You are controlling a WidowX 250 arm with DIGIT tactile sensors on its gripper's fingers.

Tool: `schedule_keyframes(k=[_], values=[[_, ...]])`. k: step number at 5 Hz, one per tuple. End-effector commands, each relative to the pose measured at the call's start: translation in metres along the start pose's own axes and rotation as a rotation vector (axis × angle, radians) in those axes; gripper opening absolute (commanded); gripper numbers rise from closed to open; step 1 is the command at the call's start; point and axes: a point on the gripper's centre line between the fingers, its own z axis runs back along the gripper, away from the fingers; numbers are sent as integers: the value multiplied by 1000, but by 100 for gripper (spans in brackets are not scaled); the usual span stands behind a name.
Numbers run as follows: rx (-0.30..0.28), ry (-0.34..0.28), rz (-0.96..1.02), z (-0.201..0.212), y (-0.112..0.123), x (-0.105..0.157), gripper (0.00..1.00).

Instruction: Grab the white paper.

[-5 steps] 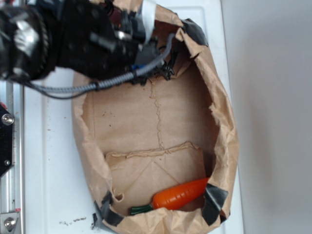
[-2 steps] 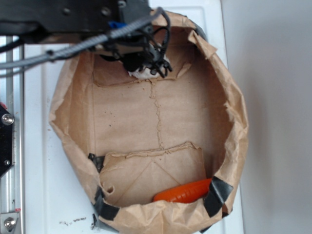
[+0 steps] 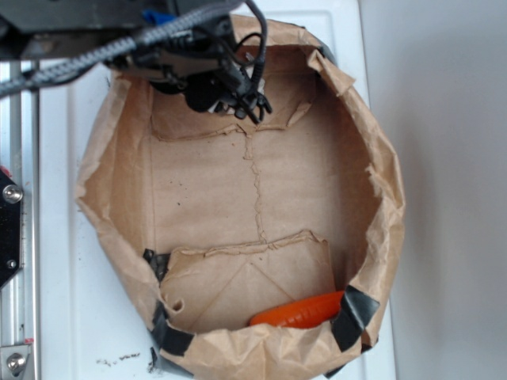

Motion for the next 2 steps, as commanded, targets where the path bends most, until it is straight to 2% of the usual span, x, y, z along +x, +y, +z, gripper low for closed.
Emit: schedule_keyframes(k=[1,2], values=[[-54,-57,-46,23,3,38,93],[-55,-53,-49,15,4,34,100]])
